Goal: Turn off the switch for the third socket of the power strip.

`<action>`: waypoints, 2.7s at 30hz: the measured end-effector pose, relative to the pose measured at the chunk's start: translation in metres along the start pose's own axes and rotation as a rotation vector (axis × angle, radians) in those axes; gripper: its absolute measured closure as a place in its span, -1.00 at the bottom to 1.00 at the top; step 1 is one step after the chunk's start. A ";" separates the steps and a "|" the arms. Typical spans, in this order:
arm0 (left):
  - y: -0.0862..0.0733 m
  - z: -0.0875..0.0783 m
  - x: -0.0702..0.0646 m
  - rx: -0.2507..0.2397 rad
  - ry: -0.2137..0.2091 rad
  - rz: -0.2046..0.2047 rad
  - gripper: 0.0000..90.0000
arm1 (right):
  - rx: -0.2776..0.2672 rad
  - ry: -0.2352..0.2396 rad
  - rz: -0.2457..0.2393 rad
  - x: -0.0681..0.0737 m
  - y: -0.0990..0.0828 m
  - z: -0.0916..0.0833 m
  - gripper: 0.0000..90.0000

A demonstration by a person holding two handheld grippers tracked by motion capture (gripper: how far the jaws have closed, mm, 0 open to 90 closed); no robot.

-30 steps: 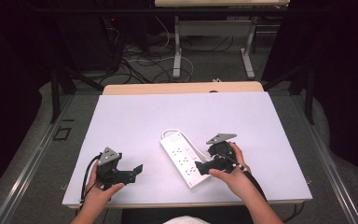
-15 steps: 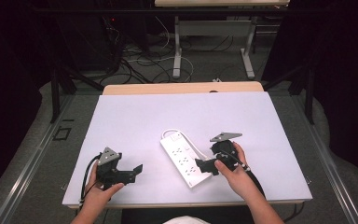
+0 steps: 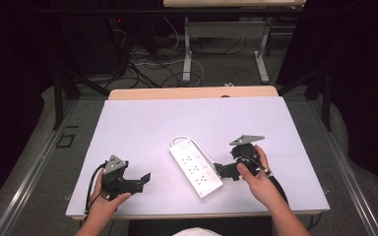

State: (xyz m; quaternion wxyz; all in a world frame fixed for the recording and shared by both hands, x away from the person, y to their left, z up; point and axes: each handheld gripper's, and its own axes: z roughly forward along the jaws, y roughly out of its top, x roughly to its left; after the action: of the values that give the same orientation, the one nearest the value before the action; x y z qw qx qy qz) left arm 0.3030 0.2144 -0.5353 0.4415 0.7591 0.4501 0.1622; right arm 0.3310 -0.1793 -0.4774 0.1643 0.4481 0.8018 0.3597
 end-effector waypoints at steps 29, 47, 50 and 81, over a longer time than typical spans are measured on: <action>0.000 -0.003 0.009 -0.020 0.012 -0.056 -1.00 | -0.156 -0.188 0.128 -0.091 -0.044 -0.060 -1.00; -0.001 -0.007 0.014 -0.021 0.036 -0.067 -0.99 | -0.207 -0.340 0.244 -0.146 -0.089 -0.086 -1.00; -0.001 -0.007 0.014 -0.019 0.037 -0.071 -1.00 | -0.229 -0.362 0.258 -0.153 -0.095 -0.087 -1.00; -0.001 -0.008 0.016 -0.006 0.025 -0.067 -0.99 | -0.322 -0.553 0.393 -0.216 -0.164 -0.109 -1.00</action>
State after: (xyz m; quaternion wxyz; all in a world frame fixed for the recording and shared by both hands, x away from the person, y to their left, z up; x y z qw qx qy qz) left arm 0.3061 0.2318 -0.5342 0.4433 0.7400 0.4804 0.1582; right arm 0.2865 -0.4629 -0.5339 0.3710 0.6420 0.5589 0.3713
